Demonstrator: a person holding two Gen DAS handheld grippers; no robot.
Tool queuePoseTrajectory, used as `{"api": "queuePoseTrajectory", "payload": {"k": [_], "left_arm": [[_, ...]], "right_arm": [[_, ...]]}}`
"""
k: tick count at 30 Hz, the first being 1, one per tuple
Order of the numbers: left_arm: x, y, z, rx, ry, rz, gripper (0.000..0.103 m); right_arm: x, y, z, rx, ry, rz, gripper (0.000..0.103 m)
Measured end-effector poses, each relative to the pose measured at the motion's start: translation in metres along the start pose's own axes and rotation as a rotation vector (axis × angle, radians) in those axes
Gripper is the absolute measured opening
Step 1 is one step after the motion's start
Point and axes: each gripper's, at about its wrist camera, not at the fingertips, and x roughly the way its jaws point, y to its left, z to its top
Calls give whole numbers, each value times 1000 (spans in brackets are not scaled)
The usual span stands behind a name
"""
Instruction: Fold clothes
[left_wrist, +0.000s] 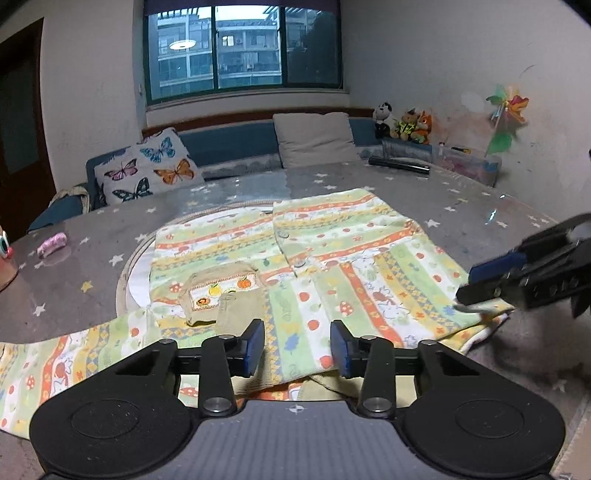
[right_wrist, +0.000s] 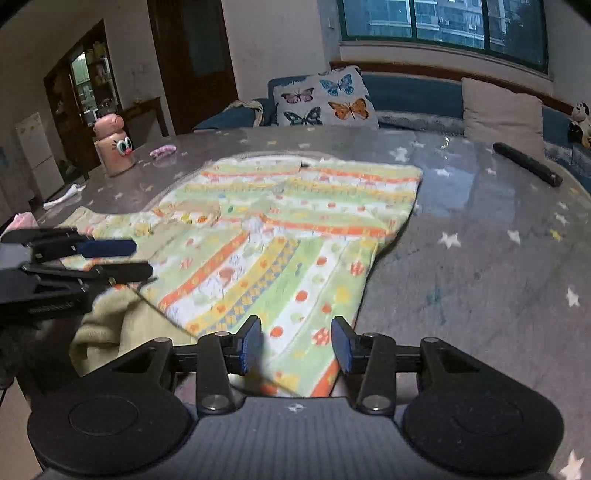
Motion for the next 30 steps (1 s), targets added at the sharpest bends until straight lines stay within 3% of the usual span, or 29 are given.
{"api": "queuePoseTrajectory", "payload": {"k": [6, 14, 24, 30], "left_arm": [[8, 7, -1, -14, 19, 8, 35], [13, 18, -2, -39, 38, 25, 35], [10, 24, -2, -59, 50, 41, 35], [-3, 35, -3, -86, 41, 84, 36]], "right_arm": [[17, -2, 29, -18, -56, -8, 50], [53, -6, 33, -18, -7, -26, 51], [59, 35, 48, -114, -36, 57, 63], [70, 60, 42, -218, -16, 17, 64]]}}
